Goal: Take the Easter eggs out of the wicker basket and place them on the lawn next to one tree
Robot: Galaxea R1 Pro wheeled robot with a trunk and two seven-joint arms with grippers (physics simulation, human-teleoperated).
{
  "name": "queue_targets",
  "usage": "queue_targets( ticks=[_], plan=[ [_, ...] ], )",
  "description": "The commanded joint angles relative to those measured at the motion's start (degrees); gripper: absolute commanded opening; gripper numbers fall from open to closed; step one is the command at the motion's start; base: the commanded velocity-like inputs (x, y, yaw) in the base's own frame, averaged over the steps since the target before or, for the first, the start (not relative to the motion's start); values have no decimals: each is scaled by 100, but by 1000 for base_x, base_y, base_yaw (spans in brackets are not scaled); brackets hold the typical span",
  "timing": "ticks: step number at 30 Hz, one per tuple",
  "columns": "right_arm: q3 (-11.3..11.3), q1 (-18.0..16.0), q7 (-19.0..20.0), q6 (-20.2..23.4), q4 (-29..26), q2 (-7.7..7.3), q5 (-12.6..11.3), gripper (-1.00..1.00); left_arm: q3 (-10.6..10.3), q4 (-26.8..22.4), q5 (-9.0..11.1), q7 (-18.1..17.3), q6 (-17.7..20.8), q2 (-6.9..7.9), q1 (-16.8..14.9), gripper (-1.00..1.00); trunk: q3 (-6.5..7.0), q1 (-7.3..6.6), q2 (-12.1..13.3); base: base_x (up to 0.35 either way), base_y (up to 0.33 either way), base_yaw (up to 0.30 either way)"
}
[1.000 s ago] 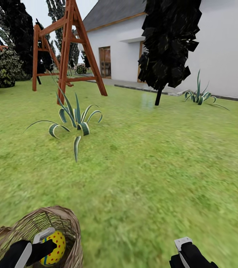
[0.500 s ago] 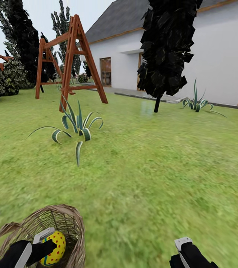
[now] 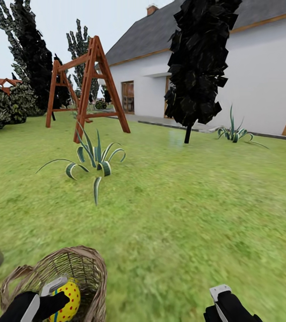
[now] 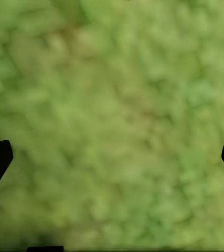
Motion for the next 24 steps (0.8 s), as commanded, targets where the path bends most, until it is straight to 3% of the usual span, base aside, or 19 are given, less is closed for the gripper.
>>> queue_targets(
  ticks=[1,17,24],
  plan=[
    [30,-2,5,35,-9,-6,34,100,20,27,-14,-28,31,-14,-3,-100,17,-5,-1,-68,42,0],
    [37,-2,9,26,-9,-6,39,100,23,63,-41,-24,31,-101,-3,-100,372,-46,20,-18,-69,0],
    [47,-2,-14,43,-9,-5,68,100,20,65,-39,-25,31,-103,-3,-100,497,-200,301,0,0,184]
  ],
)
